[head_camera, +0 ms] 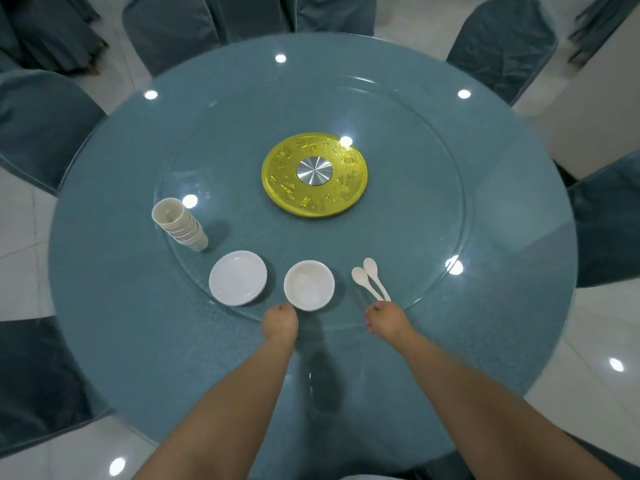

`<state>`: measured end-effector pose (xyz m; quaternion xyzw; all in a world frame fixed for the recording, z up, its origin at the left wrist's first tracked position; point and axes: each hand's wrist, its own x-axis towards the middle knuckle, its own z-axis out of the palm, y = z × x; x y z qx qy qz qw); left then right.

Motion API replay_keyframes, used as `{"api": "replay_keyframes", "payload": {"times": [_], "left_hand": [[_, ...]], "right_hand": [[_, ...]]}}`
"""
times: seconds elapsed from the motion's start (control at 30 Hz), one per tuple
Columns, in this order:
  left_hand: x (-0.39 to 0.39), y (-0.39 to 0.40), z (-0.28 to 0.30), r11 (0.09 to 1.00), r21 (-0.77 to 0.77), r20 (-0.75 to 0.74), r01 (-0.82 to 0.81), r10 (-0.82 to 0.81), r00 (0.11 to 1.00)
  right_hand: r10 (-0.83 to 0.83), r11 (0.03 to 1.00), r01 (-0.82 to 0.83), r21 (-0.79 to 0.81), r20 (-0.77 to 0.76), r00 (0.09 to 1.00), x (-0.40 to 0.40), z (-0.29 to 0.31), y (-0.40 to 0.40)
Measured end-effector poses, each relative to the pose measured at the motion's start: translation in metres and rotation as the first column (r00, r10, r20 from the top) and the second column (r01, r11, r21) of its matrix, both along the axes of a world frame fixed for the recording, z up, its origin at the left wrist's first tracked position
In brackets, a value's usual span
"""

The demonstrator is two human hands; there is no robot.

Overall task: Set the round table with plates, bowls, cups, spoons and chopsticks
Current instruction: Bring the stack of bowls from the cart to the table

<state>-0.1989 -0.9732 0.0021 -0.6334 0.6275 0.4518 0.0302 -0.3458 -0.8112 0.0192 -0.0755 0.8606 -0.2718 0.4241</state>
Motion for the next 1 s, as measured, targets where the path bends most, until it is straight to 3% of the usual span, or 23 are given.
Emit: {"api": "replay_keyframes", "payload": {"times": [0.1, 0.2, 0.7, 0.83, 1.0], "left_hand": [[-0.001, 0.020, -0.004, 0.958, -0.119, 0.110, 0.262, -0.249, 0.962], [0.002, 0.035, -0.006, 0.865, -0.133, 0.205, 0.484, -0.454, 0.867], [0.024, 0.029, -0.011, 0.808, -0.033, 0.300, 0.589, -0.554, 0.777], [0.028, 0.025, -0.009, 0.849, -0.089, 0.320, 0.521, -0.471, 0.822], [0.018, 0.041, -0.004, 0.781, -0.136, 0.418, 0.610, -0.513, 0.750]], "right_hand": [[0.029, 0.999, -0.025, 0.040, -0.116, 0.993, 0.005, -0.004, 0.012], [0.031, 0.998, -0.022, 0.060, -0.152, 0.988, 0.006, -0.005, 0.023], [0.119, 0.985, -0.095, 0.141, -0.171, 0.978, 0.011, -0.015, 0.049], [0.138, 0.983, -0.110, 0.148, -0.192, 0.972, 0.008, -0.016, 0.047], [0.185, 0.976, -0.155, 0.154, -0.205, 0.961, 0.008, -0.013, 0.041]]}}
